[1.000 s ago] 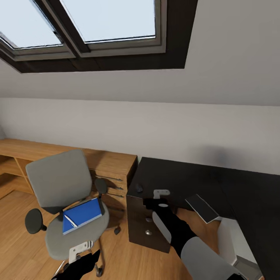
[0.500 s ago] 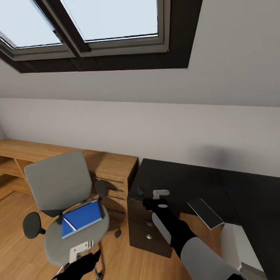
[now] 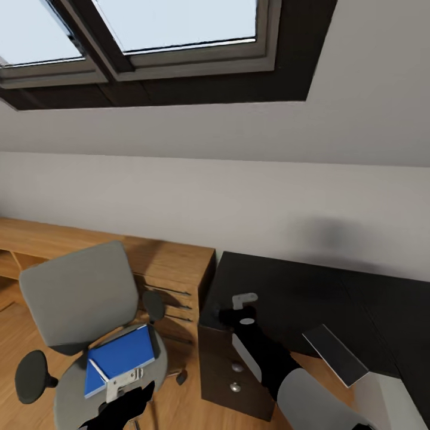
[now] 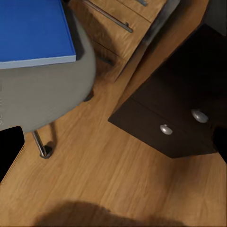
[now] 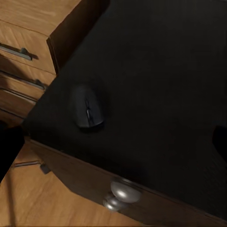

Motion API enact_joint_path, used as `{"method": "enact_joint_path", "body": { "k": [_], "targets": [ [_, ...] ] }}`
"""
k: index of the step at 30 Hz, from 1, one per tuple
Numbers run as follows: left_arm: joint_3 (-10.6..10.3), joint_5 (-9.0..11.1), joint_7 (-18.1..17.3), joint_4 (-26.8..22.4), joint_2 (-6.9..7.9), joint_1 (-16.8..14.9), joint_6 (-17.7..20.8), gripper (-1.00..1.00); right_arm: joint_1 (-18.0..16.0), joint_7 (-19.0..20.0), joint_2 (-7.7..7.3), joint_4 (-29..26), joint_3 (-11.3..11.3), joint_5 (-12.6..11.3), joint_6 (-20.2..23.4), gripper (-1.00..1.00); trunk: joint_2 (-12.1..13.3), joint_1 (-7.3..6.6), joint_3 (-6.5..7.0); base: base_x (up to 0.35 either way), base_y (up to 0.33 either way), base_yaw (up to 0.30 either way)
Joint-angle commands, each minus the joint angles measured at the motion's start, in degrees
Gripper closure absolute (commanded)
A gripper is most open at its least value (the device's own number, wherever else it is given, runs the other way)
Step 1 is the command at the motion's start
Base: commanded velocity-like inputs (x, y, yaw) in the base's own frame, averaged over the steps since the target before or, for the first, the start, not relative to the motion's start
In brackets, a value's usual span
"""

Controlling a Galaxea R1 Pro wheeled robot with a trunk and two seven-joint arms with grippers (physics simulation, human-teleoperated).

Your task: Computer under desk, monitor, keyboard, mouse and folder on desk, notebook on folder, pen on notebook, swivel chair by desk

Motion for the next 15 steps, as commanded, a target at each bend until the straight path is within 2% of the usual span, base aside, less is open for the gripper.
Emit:
{"method": "enact_joint_path", "body": {
  "k": [1, 3, 4, 8, 12, 15],
  "targets": [
    [-0.12, 0.60, 0.55, -0.15, 0.05, 0.00, 0.11, -1.00, -0.07, -0.43, 0.00, 0.07, 0.24, -0.37, 0.19, -1.00, -0.07, 0.05, -0.08, 0.281, 0.212, 0.000],
    [-0.12, 0.60, 0.54, -0.26, 0.02, -0.01, 0.11, -1.00, -0.06, -0.28, 0.00, 0.50, 0.27, -0.33, -0.61, -1.00, -0.07, 0.05, -0.08, 0.277, 0.221, 0.000],
    [-0.08, 0.60, 0.54, -0.44, 0.06, -0.01, 0.11, -1.00, -0.02, -0.19, 0.00, 1.93, 0.30, -0.25, -2.53, -1.00, -0.07, 0.05, -0.08, 0.272, 0.231, 0.000],
    [0.00, 0.60, 0.54, -2.28, 0.21, 0.00, 0.11, -1.00, 0.02, 1.48, 0.00, 5.34, 1.48, 2.19, -5.48, -1.00, -0.07, 0.05, -0.08, 0.242, 0.210, 0.000],
    [-0.16, 0.60, 0.54, -3.90, 0.19, 0.01, 0.11, -1.00, 0.02, 6.62, 0.00, 9.13, 2.50, 3.61, -7.70, -1.00, -0.07, 0.05, -0.08, 0.068, 0.058, 0.000],
    [-0.61, 0.66, 0.49, -6.66, 0.18, 0.00, 0.25, -1.00, -0.04, 7.85, 0.00, 11.99, 2.61, 3.82, -11.19, -1.00, -0.07, 0.05, -0.08, 0.009, 0.008, 0.000]
  ]
}}
